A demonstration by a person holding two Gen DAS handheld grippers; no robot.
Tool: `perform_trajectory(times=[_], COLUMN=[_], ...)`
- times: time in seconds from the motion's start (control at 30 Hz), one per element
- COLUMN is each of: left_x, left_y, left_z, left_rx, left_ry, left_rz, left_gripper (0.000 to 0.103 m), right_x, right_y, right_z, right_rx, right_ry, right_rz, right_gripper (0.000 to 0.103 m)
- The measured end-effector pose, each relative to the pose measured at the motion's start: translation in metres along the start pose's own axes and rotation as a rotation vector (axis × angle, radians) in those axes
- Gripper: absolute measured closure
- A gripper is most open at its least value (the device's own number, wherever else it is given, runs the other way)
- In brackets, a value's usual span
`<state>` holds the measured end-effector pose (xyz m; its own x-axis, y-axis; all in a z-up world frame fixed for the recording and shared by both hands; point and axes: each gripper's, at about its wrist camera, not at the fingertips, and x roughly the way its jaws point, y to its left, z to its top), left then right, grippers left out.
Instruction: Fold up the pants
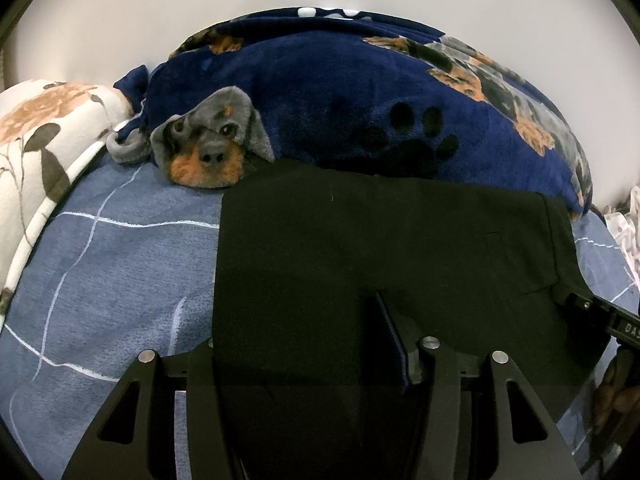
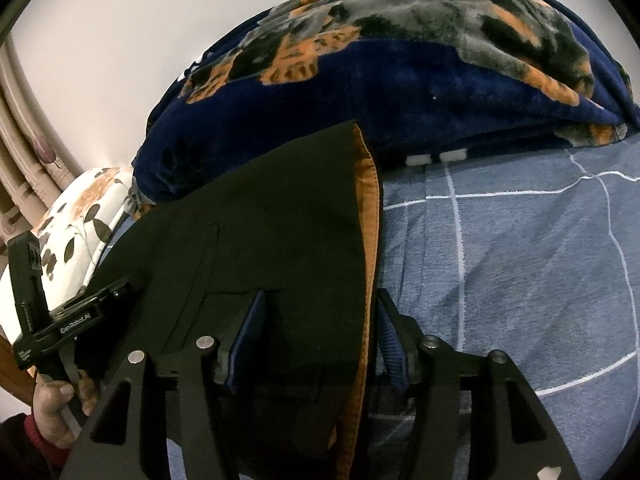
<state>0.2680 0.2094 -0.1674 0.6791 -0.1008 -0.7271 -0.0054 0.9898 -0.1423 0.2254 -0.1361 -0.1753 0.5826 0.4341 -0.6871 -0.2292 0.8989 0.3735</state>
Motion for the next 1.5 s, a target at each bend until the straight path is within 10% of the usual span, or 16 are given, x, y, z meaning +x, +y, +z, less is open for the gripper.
perform_trajectory(times=[0.5, 0.83, 1.17, 1.5], left_x=[-0.001, -0.023, -0.142, -0.223], left_y=[-0.005, -0.003, -0.033, -0.081], left_z=[-0.001, -0.003, 0.001, 0.014], left_rx=[0.021, 0.000, -0.010, 0.067], left_ry=[-0.008, -0.068, -0.348, -0.413], left_rz=[0.038, 0.190, 0.256, 0.258], left_gripper=[0.046, 0.021, 0.000, 0.000], right_x=[0.006, -0.009, -0.099, -0.147], right_y=[0.012, 0.021, 0.051, 0.064], right_z=[0.000, 0.000, -0.029, -0.039], right_rx=[-0.055, -0.037, -0.064, -0.077], right_ry=[0.013, -0.022, -0.138, -0.176], right_rz=[-0.030, -0.052, 0.041, 0.078], right_gripper=[0.040, 0.025, 0.023, 0.022])
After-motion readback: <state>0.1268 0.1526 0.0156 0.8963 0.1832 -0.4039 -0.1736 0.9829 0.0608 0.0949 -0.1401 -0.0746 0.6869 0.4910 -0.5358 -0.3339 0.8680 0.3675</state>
